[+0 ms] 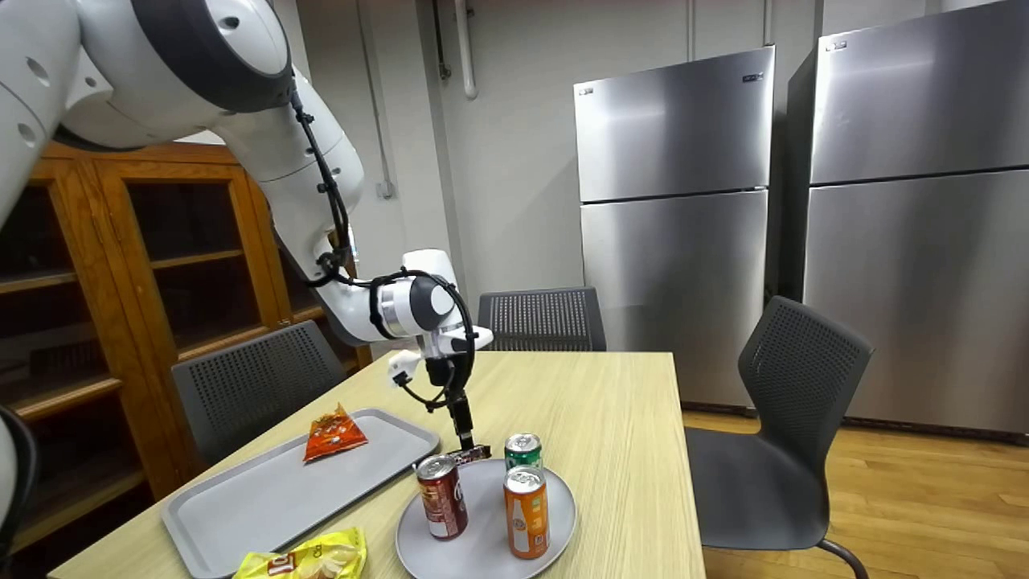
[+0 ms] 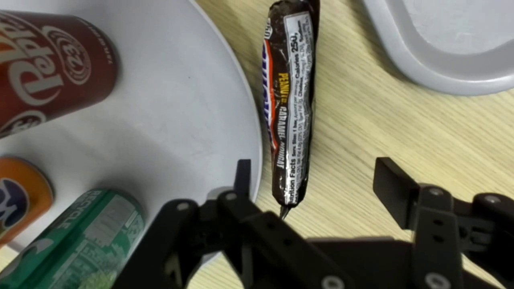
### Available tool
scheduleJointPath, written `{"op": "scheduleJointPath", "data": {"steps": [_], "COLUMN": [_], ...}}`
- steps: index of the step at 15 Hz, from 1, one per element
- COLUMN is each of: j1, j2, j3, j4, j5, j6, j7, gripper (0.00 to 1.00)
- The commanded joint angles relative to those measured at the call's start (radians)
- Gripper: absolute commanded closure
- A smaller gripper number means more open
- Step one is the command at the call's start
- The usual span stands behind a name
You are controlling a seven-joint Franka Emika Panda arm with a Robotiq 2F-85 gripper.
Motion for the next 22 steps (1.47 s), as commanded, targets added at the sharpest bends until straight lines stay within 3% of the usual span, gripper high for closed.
{"op": "scheduleJointPath", "data": {"steps": [1,9,22], "j1": [0.022,0.083,0.148], "j2": [-0.062,-0.124,-0.122], "j3": [0.008,0.049,0.198], "j4": [-0.029,-0.033,0.01], "j5": [-0.022,-0.034,-0.001], "j6": [-0.01,-0.012,0.011], "j7": [0.025,0.03,0.003], "gripper": [0.0,0.0,0.0]}}
